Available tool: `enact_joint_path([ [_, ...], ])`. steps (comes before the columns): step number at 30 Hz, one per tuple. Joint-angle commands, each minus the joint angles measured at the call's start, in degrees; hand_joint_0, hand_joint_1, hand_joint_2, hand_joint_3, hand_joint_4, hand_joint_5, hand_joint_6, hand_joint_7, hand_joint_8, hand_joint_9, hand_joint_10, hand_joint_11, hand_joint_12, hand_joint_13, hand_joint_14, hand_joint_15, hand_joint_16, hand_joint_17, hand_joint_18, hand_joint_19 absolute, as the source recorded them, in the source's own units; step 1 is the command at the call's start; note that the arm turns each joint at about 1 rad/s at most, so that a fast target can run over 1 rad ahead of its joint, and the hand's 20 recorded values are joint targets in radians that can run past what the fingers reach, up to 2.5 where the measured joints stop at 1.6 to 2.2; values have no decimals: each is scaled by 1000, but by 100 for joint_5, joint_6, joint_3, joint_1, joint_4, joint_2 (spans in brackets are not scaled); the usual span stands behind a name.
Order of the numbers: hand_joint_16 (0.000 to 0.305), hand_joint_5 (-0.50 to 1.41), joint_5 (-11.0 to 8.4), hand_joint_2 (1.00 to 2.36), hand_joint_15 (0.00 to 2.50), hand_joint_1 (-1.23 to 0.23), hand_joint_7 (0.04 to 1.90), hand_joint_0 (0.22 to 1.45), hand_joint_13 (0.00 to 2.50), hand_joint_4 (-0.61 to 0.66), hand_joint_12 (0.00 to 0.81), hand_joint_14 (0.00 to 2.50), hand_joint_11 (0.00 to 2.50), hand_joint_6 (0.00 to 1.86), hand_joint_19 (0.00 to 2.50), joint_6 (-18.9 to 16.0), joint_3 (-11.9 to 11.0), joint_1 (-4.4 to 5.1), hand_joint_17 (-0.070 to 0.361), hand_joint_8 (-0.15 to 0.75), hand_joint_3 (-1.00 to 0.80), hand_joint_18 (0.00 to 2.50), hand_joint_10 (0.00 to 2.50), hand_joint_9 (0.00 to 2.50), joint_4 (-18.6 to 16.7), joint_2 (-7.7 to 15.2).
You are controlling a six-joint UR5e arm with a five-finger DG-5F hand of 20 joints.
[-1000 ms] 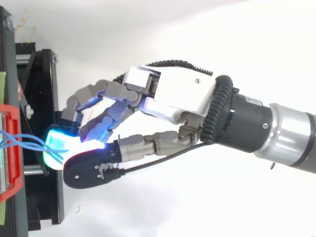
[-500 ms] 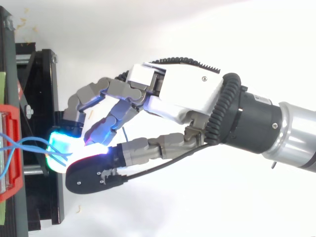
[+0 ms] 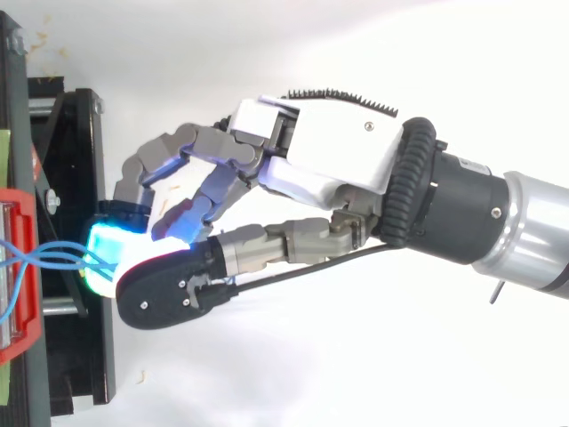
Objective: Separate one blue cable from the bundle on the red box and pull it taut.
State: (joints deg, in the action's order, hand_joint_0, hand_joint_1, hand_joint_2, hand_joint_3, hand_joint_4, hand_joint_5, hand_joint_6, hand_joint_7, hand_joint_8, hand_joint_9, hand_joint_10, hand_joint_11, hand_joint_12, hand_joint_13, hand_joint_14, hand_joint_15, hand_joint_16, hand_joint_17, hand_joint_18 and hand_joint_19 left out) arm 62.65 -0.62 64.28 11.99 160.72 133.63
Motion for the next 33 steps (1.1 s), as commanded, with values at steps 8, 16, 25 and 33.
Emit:
enact_joint_path([
  [8, 54, -81, 2, 1013, 381, -765, 896, 605, 939, 141, 420, 15, 262, 896, 612, 0, -3, -12, 122, 287, -244, 878, 9, 1199, 91, -39],
  [16, 49, -111, 2, 1016, 381, -895, 838, 688, 906, -21, 392, 16, 293, 944, 606, 0, -3, -21, 111, 251, -208, 850, 10, 1116, 206, -56],
  [25, 48, -123, 2, 1004, 379, -888, 835, 767, 912, -128, 380, 15, 289, 959, 593, 0, -3, -21, 107, 236, -443, 869, 10, 1111, 232, -56],
  [33, 47, -108, 2, 1000, 374, -881, 869, 739, 927, -112, 379, 16, 295, 947, 601, 0, -3, -21, 106, 236, -500, 882, 12, 1147, 232, -56],
])
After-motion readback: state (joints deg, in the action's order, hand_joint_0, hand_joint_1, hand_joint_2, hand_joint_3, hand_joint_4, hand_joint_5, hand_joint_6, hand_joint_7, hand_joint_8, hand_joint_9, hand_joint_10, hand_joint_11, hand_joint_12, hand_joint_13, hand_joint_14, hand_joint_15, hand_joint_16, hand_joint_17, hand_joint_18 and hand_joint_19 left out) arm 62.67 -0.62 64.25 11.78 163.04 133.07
